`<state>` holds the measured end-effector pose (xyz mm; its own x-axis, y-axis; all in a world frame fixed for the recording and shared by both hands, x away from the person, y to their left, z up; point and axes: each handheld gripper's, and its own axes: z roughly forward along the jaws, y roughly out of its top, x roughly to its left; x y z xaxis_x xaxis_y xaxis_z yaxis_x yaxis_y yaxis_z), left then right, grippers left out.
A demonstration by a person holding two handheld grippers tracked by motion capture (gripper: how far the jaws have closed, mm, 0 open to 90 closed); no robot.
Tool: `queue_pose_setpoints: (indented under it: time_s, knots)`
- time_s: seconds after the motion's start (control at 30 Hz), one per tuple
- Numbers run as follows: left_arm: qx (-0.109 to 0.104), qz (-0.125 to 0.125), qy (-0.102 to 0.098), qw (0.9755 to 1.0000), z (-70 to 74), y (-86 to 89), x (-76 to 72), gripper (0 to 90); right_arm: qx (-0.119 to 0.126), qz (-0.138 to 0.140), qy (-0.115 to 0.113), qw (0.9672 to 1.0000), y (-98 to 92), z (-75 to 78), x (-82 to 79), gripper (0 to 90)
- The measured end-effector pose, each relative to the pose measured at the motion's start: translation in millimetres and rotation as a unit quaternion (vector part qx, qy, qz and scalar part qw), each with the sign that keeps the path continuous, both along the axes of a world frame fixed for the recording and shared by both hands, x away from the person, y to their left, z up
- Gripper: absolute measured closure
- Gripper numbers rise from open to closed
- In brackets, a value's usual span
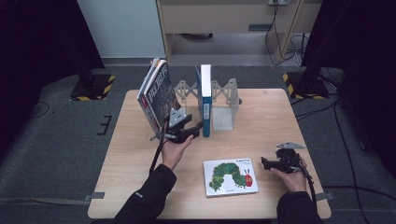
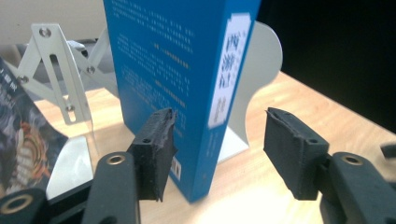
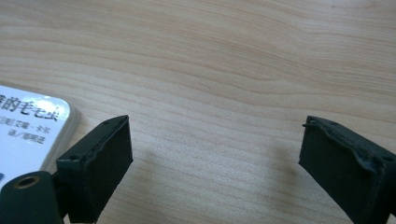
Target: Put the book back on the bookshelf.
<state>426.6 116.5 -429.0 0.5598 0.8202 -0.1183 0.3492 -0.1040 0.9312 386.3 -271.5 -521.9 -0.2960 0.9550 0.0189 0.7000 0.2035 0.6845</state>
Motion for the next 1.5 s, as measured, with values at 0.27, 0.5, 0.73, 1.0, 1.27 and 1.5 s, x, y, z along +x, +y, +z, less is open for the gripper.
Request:
queue_pose_setpoints:
  time_s: [0.27, 0.5, 0.73, 1.0, 1.27, 1.5]
  knots:
    - [0.015, -0.032, 0.029, 0.9990, -14.4, 13.5, -25.9, 38.1, 0.017, -0.010, -0.009, 0.9998, 1.4, 10.1, -3.3, 11.4]
    - [0.049, -0.045, 0.063, 0.9958, -30.8, 18.2, -49.7, 37.7, 0.041, -0.008, -0.008, 0.9991, 6.3, 18.1, -7.8, 12.0]
    - [0.054, -0.053, 0.087, 0.9933, -45.4, 20.3, -60.6, 35.3, 0.045, 0.021, -0.004, 0.9988, 19.7, 21.1, -15.6, 11.9]
    - [0.069, -0.067, 0.127, 0.9872, -66.8, 11.7, -67.6, 33.6, 0.051, 0.050, -0.001, 0.9974, 31.5, 23.6, -26.7, 11.7]
    - [0.083, -0.087, 0.144, 0.9823, -80.2, -4.4, -71.9, 31.6, 0.059, 0.070, 0.000, 0.9958, 47.0, 24.5, -33.0, 10.9]
    - [0.090, -0.095, 0.164, 0.9778, -90.9, -13.1, -70.1, 29.8, 0.077, 0.067, 0.014, 0.9947, 45.7, 20.3, -32.2, 10.7]
